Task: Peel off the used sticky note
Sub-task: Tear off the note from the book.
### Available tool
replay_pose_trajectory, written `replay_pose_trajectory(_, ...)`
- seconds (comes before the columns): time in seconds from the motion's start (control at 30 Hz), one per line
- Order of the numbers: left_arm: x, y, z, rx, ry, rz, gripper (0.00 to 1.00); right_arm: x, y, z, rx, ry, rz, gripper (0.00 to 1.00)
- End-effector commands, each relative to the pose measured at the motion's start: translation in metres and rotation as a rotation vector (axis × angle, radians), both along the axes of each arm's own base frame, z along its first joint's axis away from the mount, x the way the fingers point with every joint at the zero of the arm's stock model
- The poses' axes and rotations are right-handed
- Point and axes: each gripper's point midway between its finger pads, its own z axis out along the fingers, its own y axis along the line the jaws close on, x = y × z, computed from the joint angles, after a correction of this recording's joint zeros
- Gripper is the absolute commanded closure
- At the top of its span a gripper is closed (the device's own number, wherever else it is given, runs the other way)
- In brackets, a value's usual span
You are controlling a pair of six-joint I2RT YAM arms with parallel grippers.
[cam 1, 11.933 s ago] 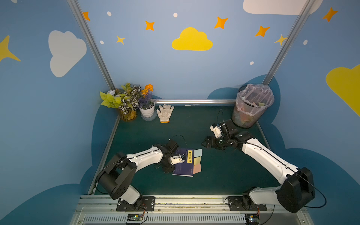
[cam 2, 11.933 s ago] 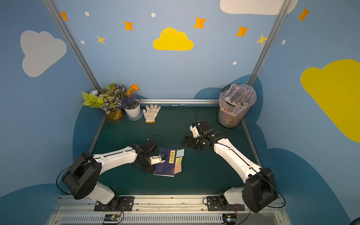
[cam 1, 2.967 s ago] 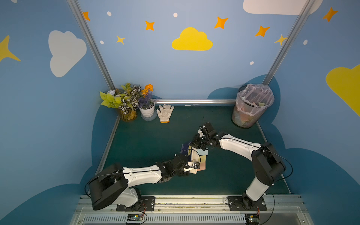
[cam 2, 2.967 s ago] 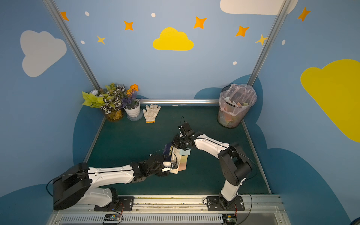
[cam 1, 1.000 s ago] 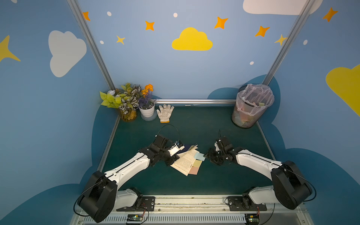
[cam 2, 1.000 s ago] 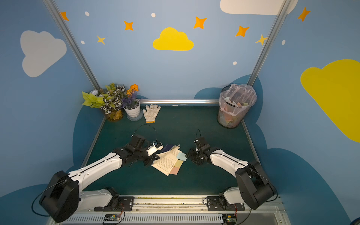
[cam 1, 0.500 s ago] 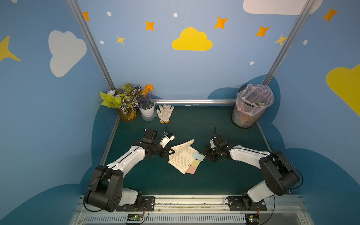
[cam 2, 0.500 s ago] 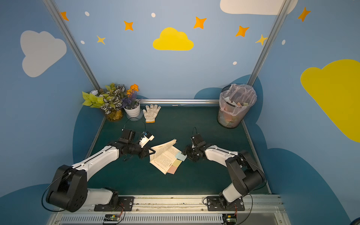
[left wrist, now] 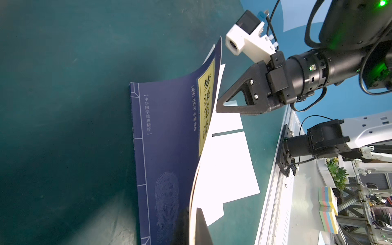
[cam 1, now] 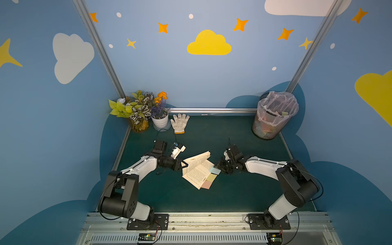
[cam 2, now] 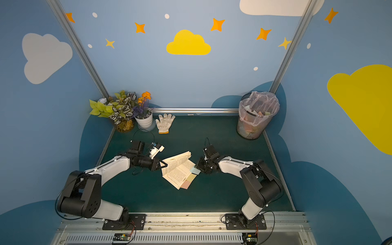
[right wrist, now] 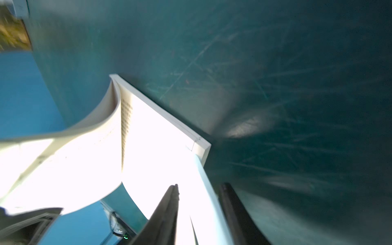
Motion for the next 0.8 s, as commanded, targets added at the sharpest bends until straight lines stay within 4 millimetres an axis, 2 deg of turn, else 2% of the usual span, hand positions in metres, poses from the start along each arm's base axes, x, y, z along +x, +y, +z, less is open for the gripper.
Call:
replay_pose_trajectory(0.0,0.004,0.001,0.005,-0.010,0.003,0.015,0.97,0.002,-0.007,0.004,-0.006,-0.019,-0.038,1.00)
replay_pose_trajectory(0.37,0.005,0.007,0.007,0.031,-0.040,0.030,0.97,0.002,-0.055,0.026,-0.026,-0.038,-0.061,1.00)
replay_pose_trajectory(0.53,0.005,0.008,0.011,0.032,-0.063,0.036,0.97,-0.001,-0.070,0.036,-0.003,-0.038,-0.058,1.00)
replay_pose_trajectory(0.6,0.005,0.007,0.012,0.026,-0.063,0.033,0.97,0.000,-0.075,0.049,0.015,-0.060,-0.052,1.00)
replay_pose_trajectory(0.67,0.004,0.007,0.012,0.026,-0.064,0.031,0.97,0.003,-0.086,0.070,0.025,-0.093,-0.062,1.00)
replay_pose_trajectory(0.77,0.004,0.007,0.013,0.024,-0.068,0.030,0.97,0.009,-0.107,0.115,0.022,-0.167,-0.091,1.00)
